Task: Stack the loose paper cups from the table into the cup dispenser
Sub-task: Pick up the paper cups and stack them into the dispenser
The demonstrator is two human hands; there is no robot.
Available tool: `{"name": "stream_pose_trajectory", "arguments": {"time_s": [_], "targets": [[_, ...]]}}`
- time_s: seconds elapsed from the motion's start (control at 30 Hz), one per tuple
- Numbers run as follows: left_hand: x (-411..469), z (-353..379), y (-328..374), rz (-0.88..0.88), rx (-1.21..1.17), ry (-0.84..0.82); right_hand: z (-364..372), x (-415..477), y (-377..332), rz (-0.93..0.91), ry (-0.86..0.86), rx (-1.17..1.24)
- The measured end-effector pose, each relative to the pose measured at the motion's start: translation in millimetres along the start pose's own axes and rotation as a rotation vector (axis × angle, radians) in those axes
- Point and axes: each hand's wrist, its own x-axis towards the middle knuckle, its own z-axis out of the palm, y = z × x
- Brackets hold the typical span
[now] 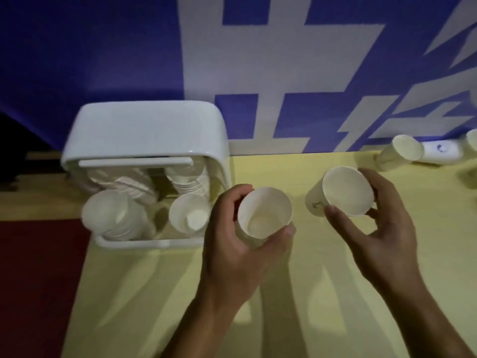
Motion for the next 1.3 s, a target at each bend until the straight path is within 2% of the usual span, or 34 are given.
{"name": "stream_pose_trajectory", "arguments": {"time_s": [0.2, 0.37, 0.9, 1.13, 1.3], "targets": [[-5, -89, -12, 0.053, 0.047, 0.126, 72, -41, -54, -0.073, -0.162, 0.044], [3, -119, -16, 0.111, 0.095, 0.195, 103, -55, -69, -0.104, -0.205, 0.036], [28, -104, -43, 0.144, 0.021, 0.161, 96, -65, -63, -0.002, -0.154, 0.072], [31, -98, -69, 0.129, 0.237, 0.097, 96, -65, -58, 0.019, -0.153, 0.078], [31, -95, -79, 0.134, 0.321, 0.128, 102, -63, -55, 0.013, -0.170, 0.051]]}}
